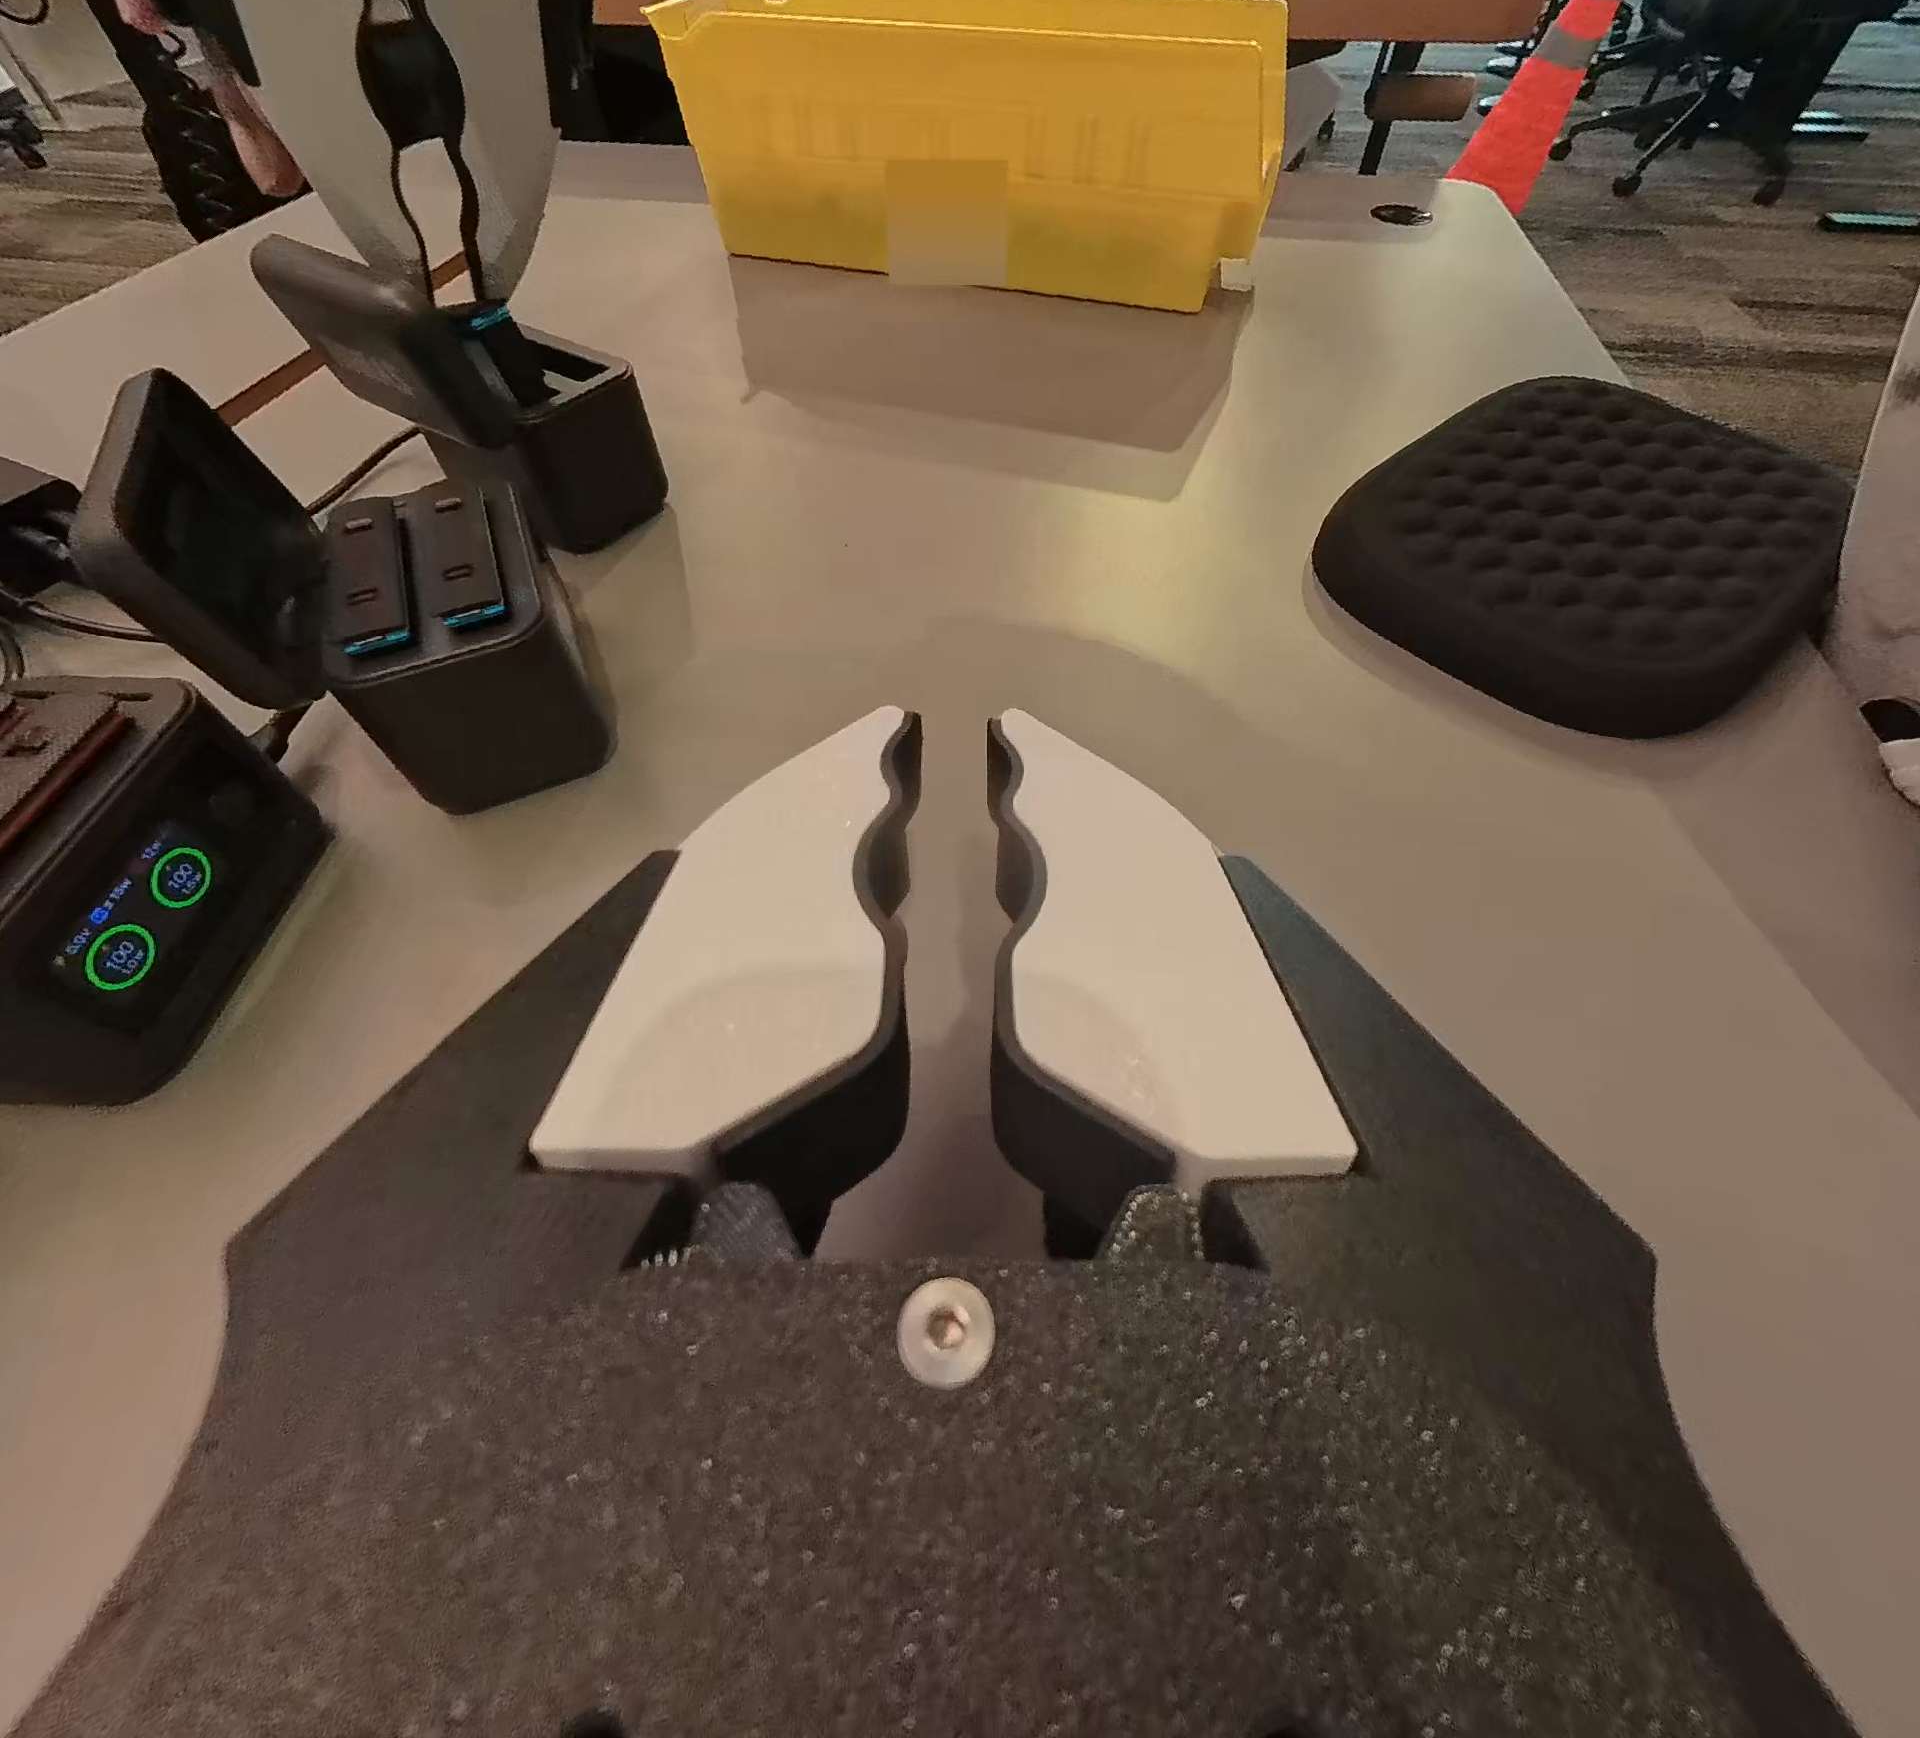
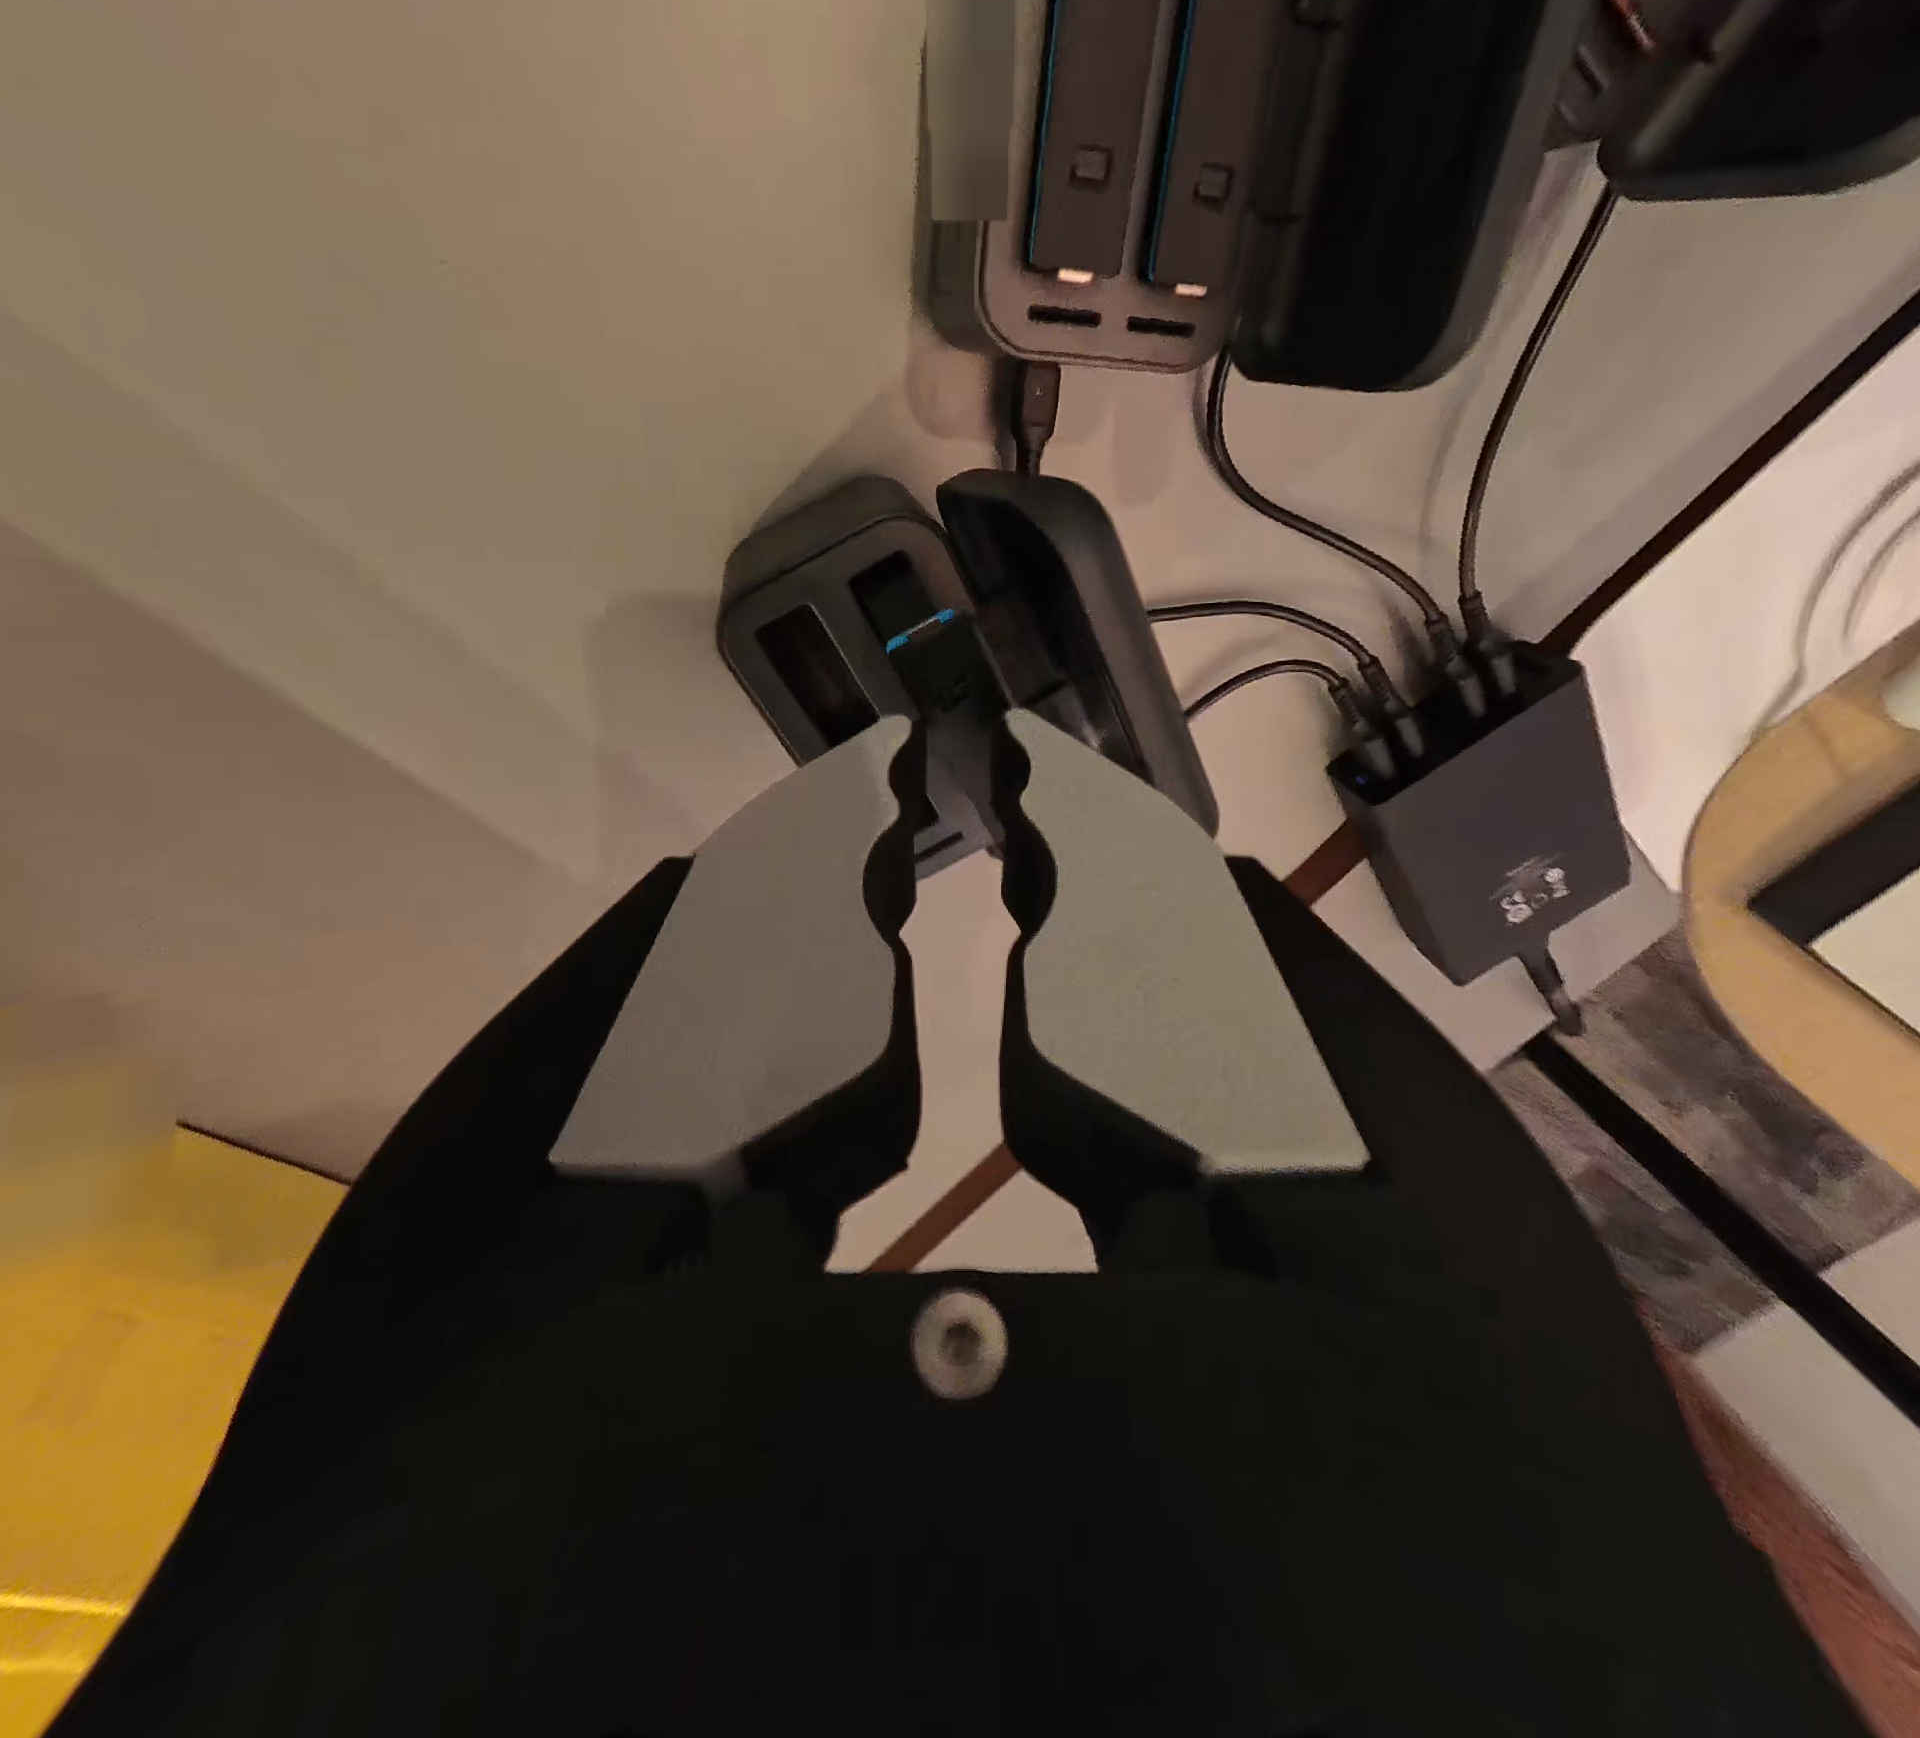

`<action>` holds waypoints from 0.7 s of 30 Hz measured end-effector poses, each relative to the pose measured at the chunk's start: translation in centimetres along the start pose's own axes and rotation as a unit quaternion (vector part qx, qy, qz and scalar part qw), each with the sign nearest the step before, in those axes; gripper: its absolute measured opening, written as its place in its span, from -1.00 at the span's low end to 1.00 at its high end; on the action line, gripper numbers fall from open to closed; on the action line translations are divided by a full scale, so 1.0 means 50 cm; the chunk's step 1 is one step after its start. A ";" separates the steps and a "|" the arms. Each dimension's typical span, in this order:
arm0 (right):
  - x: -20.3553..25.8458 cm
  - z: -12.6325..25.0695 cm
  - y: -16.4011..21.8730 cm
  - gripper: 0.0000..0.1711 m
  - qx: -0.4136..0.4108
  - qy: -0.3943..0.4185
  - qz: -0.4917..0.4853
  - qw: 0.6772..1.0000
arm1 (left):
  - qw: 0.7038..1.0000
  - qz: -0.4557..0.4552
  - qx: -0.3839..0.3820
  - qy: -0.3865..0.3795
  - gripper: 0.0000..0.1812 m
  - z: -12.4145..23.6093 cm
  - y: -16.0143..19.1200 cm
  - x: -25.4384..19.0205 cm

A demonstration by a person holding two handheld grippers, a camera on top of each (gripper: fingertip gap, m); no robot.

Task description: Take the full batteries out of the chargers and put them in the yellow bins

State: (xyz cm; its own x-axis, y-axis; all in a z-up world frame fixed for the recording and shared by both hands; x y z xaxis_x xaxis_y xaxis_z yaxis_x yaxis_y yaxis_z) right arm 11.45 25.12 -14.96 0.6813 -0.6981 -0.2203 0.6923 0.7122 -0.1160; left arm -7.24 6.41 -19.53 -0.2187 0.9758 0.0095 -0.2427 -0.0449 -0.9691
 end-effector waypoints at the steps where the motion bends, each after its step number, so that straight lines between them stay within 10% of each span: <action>1: 0.001 -0.001 -0.001 -0.87 0.006 0.010 0.013 1.000 | 1.000 -0.001 0.001 0.000 -0.88 0.000 0.000 0.000; 21: -0.001 -0.023 -0.050 -0.83 0.226 -0.018 0.206 0.952 | 1.000 -0.012 0.007 0.007 -0.88 -0.002 0.002 -0.007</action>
State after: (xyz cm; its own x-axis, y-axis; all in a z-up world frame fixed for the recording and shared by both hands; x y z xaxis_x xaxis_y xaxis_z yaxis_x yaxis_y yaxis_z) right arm 9.41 23.43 -15.77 0.9194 -0.3739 -0.1224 0.3903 0.8273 0.4040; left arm -7.11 6.06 -19.63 -0.1999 0.9794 0.0298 -0.2606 -0.0238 -0.9652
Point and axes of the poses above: each gripper's, where its closed fingertips meet, z back along the fingers, y out of its underside, x = y × z across the jaws, the point moved 6 cm from there along z, back along the fingers, and after that the axes turned 3 degrees about -x, right-handed, at the moved point
